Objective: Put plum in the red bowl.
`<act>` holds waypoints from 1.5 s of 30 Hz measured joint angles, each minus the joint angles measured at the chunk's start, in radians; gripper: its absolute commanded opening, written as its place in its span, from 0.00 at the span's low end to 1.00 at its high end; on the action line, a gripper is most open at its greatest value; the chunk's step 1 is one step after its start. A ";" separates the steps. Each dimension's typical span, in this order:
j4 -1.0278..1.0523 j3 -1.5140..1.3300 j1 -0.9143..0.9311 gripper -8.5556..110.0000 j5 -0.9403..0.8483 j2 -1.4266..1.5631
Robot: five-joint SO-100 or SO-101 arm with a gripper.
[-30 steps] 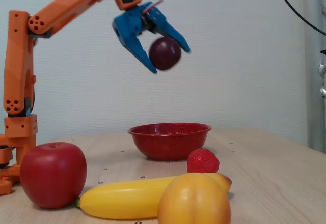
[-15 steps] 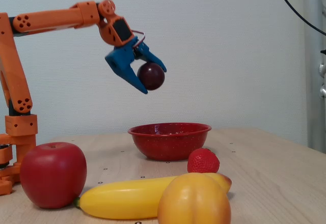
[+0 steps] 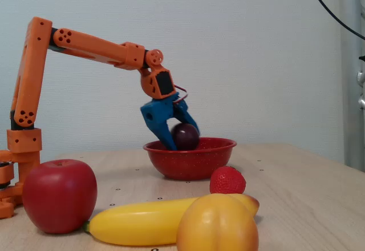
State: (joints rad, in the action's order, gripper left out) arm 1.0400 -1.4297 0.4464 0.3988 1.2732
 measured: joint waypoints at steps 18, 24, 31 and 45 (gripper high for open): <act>-0.025 -0.179 -0.140 0.07 -0.058 0.518; -0.164 -0.561 -0.270 0.07 -0.107 0.871; -0.488 -1.078 -0.390 0.07 -0.143 1.272; -0.620 -1.675 -0.440 0.07 -0.268 1.790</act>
State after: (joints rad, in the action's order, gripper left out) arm 0.4203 -3.1048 0.0061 0.1304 3.0634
